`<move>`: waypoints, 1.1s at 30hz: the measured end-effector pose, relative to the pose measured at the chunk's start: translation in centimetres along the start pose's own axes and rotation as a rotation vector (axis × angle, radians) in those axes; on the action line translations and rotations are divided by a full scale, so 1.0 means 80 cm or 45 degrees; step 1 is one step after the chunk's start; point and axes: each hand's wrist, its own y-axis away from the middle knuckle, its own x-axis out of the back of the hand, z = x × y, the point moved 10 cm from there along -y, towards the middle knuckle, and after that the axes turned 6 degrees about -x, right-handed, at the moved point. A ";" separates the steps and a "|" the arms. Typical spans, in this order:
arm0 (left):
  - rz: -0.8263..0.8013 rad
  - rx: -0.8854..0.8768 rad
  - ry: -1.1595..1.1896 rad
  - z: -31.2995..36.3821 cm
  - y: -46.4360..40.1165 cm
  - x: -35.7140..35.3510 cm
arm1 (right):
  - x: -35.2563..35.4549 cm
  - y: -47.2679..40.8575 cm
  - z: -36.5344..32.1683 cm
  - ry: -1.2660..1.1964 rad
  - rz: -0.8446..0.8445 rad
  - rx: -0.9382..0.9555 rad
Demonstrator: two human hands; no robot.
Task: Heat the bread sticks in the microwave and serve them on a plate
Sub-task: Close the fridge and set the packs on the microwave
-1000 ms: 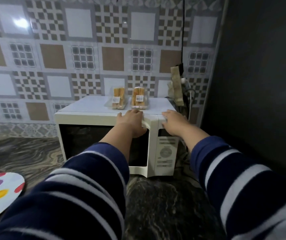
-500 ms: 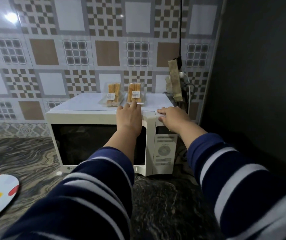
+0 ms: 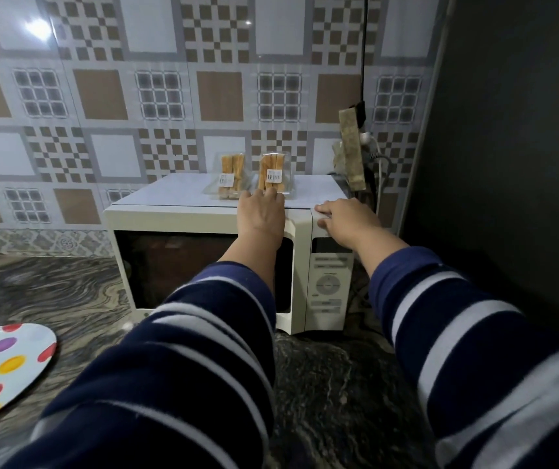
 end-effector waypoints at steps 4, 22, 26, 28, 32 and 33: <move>-0.037 -0.021 0.043 -0.002 0.001 0.001 | 0.001 0.001 0.000 -0.001 0.002 0.004; -0.310 -0.020 0.432 -0.053 0.102 -0.035 | -0.005 0.095 -0.102 0.162 -0.056 0.104; -0.308 -0.061 0.475 -0.061 0.132 -0.024 | -0.003 0.130 -0.116 0.213 -0.052 0.047; -0.281 -0.088 0.498 -0.066 0.156 -0.017 | -0.004 0.154 -0.125 0.243 -0.039 0.027; -0.206 -0.148 0.511 -0.083 0.206 -0.002 | -0.002 0.204 -0.155 0.268 0.032 0.002; -0.201 -0.165 0.505 -0.090 0.216 0.002 | 0.000 0.217 -0.165 0.281 0.052 -0.002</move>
